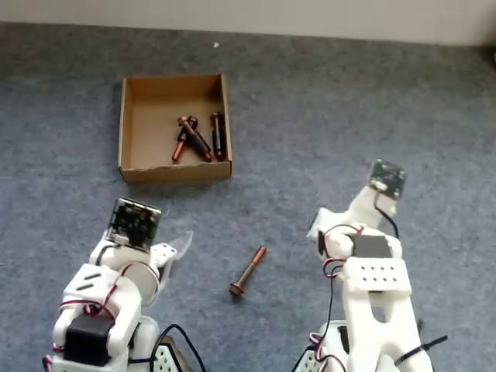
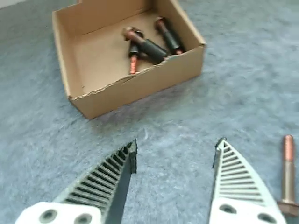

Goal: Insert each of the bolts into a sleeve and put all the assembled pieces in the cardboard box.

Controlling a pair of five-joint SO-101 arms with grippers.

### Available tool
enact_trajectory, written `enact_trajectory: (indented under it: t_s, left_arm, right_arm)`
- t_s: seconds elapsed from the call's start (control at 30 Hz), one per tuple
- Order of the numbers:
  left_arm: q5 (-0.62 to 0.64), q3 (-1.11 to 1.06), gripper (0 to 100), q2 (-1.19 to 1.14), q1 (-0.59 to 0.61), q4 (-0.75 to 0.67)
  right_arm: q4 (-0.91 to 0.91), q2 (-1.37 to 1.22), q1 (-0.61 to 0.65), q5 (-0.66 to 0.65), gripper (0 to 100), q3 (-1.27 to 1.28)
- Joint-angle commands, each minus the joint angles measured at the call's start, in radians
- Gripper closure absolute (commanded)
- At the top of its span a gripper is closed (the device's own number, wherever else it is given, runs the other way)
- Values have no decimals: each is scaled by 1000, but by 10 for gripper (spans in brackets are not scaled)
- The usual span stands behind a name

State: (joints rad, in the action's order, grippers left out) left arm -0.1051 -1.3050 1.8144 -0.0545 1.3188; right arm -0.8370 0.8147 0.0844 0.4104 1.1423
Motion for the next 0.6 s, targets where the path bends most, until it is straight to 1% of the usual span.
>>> enact_trajectory:
  t_s: [0.0, 0.07, 0.13, 0.23, 0.33, 0.43, 0.5, 0.57]
  left_arm:
    - [-60, 85, 723, -18, -104, 26]
    - [-63, 104, 723, -77, -151, 28]
    - [-60, 137, 723, -189, -196, 21]
    - [-49, 225, 723, -415, -248, 21]
    - [5, 320, 723, -650, -311, 21]
    - [40, 400, 723, -869, -404, 20]
    - [68, 438, 723, -1001, -460, -8]
    - [92, 458, 723, -1122, -490, -69]
  right_arm:
    - [82, 33, -91, -5, 993, -2]
    - [88, 31, -128, 0, 993, -1]
    - [90, 31, -159, 0, 992, -1]
    - [90, 31, -173, 0, 992, -1]
    - [90, 31, -173, 0, 992, -1]
    - [90, 31, -174, 0, 992, -1]
    - [90, 31, -174, 2, 992, -1]
    - [90, 31, -174, 2, 992, -1]
